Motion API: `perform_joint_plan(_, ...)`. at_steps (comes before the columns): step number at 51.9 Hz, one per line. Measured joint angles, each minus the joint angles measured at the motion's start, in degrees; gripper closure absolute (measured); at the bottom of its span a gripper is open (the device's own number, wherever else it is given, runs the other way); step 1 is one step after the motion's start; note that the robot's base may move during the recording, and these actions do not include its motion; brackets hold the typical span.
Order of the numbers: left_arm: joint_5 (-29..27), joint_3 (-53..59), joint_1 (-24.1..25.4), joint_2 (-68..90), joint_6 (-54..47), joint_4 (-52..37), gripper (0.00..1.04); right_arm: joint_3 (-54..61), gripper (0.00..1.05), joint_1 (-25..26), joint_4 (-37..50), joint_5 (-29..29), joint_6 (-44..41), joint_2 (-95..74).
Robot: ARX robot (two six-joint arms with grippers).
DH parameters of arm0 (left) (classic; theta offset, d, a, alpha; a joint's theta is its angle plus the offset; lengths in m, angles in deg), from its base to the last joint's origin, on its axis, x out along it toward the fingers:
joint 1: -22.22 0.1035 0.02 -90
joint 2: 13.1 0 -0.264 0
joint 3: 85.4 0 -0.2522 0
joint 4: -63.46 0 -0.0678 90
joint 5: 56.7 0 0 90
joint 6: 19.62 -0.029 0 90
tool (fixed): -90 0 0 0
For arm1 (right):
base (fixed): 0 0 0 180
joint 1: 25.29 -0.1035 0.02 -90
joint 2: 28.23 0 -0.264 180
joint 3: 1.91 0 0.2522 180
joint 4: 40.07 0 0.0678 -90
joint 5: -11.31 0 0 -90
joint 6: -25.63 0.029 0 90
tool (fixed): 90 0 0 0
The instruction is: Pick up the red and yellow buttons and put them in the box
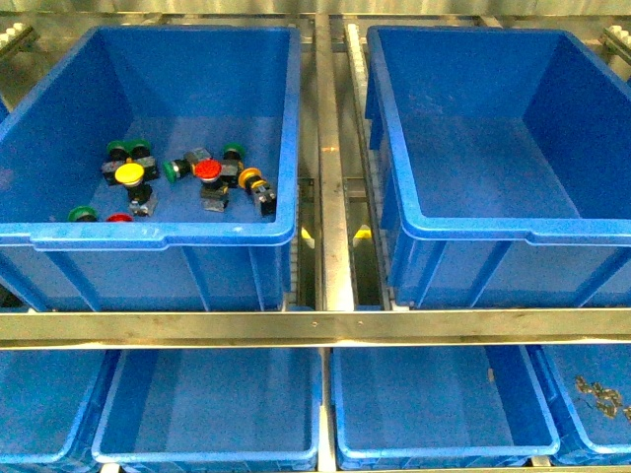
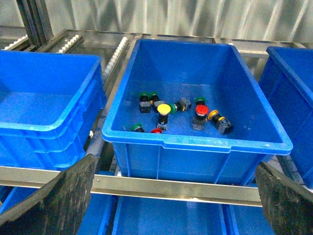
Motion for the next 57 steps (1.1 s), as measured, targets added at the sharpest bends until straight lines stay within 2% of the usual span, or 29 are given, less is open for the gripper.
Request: perform_joint_plan(57,0.0,0.0,0.0,0.0,0.0,0.0,0.08,0.0,0.07,0.0,0.0,0.0,0.0,0.0)
